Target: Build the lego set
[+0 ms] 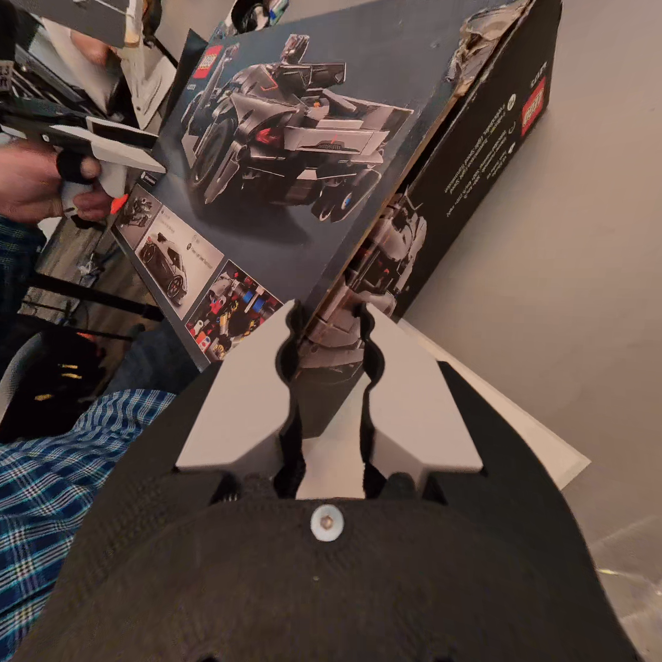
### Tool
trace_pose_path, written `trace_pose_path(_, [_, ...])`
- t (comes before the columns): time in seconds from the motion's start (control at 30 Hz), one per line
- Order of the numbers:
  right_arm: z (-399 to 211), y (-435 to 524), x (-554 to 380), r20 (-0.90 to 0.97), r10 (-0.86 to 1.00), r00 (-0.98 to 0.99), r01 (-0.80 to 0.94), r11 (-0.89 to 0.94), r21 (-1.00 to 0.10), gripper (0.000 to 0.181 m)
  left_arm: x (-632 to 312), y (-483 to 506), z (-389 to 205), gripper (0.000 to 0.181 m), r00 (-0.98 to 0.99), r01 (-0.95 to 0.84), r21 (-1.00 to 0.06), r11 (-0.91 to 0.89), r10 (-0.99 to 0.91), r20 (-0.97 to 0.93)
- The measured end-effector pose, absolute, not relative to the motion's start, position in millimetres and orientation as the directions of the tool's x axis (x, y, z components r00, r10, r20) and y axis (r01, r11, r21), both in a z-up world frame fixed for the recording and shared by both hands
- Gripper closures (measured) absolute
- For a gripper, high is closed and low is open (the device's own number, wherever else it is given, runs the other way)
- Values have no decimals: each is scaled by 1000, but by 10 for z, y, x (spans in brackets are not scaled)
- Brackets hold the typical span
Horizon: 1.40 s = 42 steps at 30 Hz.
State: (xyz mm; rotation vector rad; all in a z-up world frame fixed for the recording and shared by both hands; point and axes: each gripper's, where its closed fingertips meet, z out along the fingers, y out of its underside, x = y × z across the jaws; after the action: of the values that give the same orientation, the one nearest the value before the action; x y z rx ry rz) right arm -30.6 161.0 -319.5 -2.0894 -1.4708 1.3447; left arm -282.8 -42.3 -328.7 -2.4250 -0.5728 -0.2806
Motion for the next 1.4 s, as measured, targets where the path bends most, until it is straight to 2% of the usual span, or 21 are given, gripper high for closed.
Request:
trace_pose_path(0.1, [-3210, 1658, -338, -504, 861, 69, 622, -432, -653, 156, -2787, -434, -3295, 93, 886, 462, -549, -696, 345, 309])
trace_pose_path(0.2, [-3189, 1691, -345, -565, 824, 55, 617, -473, -629, 154, -2778, -475, -3280, 96, 888, 457, -544, -704, 325, 326])
trace_pose_path(0.23, [-3170, 1708, -342, -585, 810, 49, 621, -483, -617, 151, -2790, -493, -3264, 100, 886, 459, -540, -706, 314, 342])
trace_pose_path(0.3, [-3046, 1805, -400, -621, 782, 52, 586, -527, -615, 128, -2928, -471, -3148, 104, 881, 471, -588, -657, 315, 354])
trace_pose_path(0.37, [-3016, 1930, -480, -579, 812, 78, 586, -507, -632, 129, -3073, -424, -3052, 104, 878, 477, -617, -626, 310, 365])
trace_pose_path(0.5, [-3166, 2077, -755, -567, 816, 111, 631, -499, -594, 131, -3244, -304, -3301, 97, 853, 510, -533, -675, 314, 418])
trace_pose_path(0.53, [-3207, 2071, -809, -587, 803, 107, 645, -505, -573, 135, -3221, -246, -3307, 103, 836, 525, -525, -670, 290, 466])
trace_pose_path(0.57, [-3235, 2072, -854, -605, 789, 111, 649, -519, -557, 131, -3204, -189, -3305, 107, 814, 550, -517, -656, 280, 509])
trace_pose_path(0.63, [-3244, 2063, -904, -614, 783, 105, 653, -520, -551, 134, -3235, -152, -3331, 104, 831, 530, -531, -661, 282, 480])
trace_pose_path(0.8, [-3095, 2141, -952, -520, 849, 92, 620, -457, -638, 145, -3246, -104, -3222, 104, 852, 511, -585, -630, 279, 443])
trace_pose_path(0.93, [-2794, 2276, -1034, -476, 878, 57, 536, -429, -727, 146, -3283, -10, -2881, 104, 904, 428, -712, -557, 255, 344])
trace_pose_path(1.03, [-2467, 2416, -1105, -404, 914, 30, 436, -376, -818, 144, -3303, 88, -2562, 104, 944, 320, -816, -482, 238, 229])
trace_pose_path(1.2, [-2092, 2599, -1151, -271, 963, 6, 275, -262, -925, 146, -3314, 215, -1938, 109, 963, 71, -975, -212, 270, 11])
trace_pose_path(1.3, [-2072, 2633, -1112, -238, 971, -15, 181, -231, -956, 146, -3233, 199, -1808, 110, 958, -55, -995, -83, 277, -76])
trace_pose_path(1.37, [-2068, 2628, -1054, -254, 967, -34, 138, -247, -959, 148, -3204, 165, -2033, 109, 961, -44, -994, -97, 268, -68])
trace_pose_path(1.4, [-2068, 2612, -1028, -253, 967, -42, 136, -245, -960, 148, -3164, 129, -2016, 112, 961, -57, -997, -47, 270, -68])
